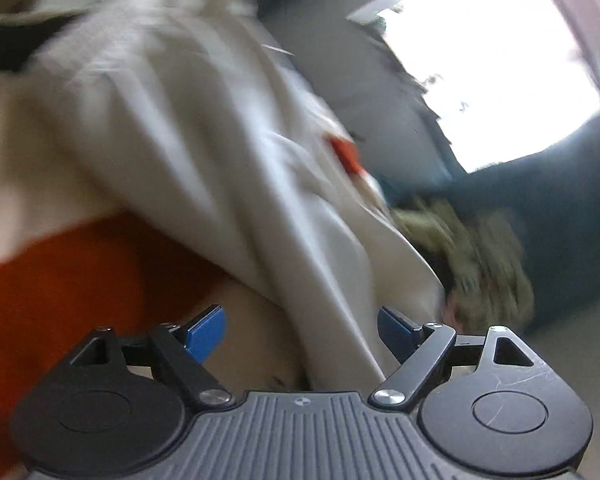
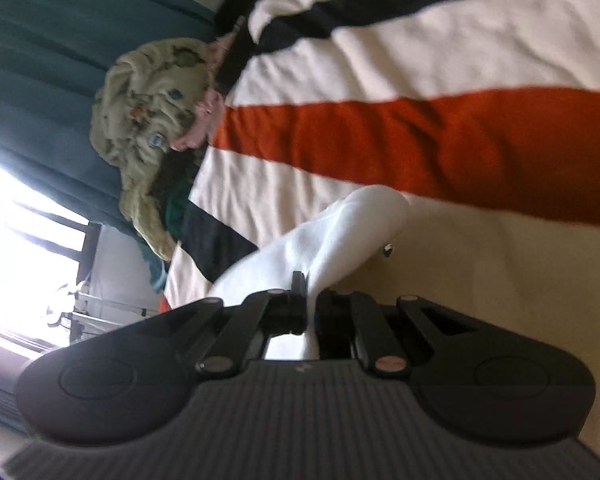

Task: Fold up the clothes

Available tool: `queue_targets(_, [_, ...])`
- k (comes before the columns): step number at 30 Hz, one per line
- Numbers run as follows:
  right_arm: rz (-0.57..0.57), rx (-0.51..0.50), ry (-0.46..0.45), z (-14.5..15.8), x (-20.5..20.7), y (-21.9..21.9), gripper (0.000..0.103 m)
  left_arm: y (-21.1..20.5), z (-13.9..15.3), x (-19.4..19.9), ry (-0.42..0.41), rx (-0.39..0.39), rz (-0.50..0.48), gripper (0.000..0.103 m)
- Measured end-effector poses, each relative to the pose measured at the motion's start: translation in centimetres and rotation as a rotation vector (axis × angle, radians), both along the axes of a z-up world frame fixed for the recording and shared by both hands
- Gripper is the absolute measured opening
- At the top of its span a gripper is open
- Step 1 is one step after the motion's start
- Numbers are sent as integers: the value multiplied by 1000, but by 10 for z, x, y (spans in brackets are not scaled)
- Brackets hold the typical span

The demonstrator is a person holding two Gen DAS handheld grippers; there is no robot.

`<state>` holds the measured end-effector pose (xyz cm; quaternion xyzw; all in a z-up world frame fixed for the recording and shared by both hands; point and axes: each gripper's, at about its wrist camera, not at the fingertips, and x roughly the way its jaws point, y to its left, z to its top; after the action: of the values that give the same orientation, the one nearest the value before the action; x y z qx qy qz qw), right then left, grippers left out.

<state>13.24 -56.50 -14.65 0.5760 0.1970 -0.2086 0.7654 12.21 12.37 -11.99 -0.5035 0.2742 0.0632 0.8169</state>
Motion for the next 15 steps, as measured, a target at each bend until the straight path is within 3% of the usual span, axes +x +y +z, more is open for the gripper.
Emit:
queue_targets(3, [-15,55,-9,-2,-13,0,8,30,-14,5,55,-63,144,82])
queue_targets(6, [-22,66,-4,-4,-13,0,8,58,-26,11,94,-123,272,69])
queue_targets(7, [-23,66,5,-4,-12,-1,8,65,-27,13,93,-132,296,60])
queue_targets(8, [-23,67,14,-5,-10,-3,8,71,-26,14,97,-118,314,43])
queue_targets(11, [-27,69,48,-12,-5,-6,8,85,-19,20,146,-7,300,17])
queue_targets(13, [-30,70,70,-16,-4,-7,8,92,-16,16,147,-31,298,11])
queue_targets(15, [-29,69,91,-20,-2,-8,8,97,0,11,143,27,281,9])
